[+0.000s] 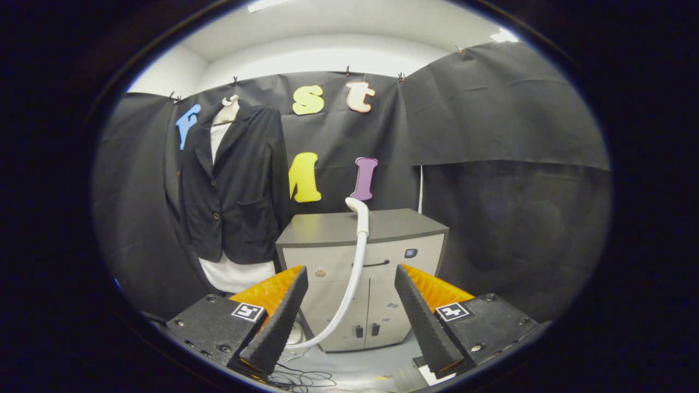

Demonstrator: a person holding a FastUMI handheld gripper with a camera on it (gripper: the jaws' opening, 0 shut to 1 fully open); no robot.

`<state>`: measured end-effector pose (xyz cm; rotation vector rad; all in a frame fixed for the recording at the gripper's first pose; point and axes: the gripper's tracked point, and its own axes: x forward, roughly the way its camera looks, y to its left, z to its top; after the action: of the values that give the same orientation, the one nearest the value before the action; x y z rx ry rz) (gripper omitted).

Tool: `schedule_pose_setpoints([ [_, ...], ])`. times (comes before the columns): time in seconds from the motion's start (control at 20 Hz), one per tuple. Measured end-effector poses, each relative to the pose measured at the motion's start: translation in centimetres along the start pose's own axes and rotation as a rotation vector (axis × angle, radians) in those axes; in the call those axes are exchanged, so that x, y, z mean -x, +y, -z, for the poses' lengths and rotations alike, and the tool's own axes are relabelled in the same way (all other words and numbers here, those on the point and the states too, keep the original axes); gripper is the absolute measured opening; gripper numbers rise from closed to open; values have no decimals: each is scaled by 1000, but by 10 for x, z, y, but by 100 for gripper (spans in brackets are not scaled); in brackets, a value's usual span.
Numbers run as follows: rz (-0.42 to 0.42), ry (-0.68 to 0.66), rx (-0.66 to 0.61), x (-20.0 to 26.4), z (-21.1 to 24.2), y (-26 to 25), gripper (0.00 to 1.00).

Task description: Iron the clothes twice with a garment steamer, once on the left side and once on the right side.

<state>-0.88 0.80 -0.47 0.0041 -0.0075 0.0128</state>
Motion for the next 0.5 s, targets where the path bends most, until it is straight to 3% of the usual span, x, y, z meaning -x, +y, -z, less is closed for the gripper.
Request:
schedule_pose_setpoints([
  [0.5,14,-30,11,-6,-21,-10,99],
])
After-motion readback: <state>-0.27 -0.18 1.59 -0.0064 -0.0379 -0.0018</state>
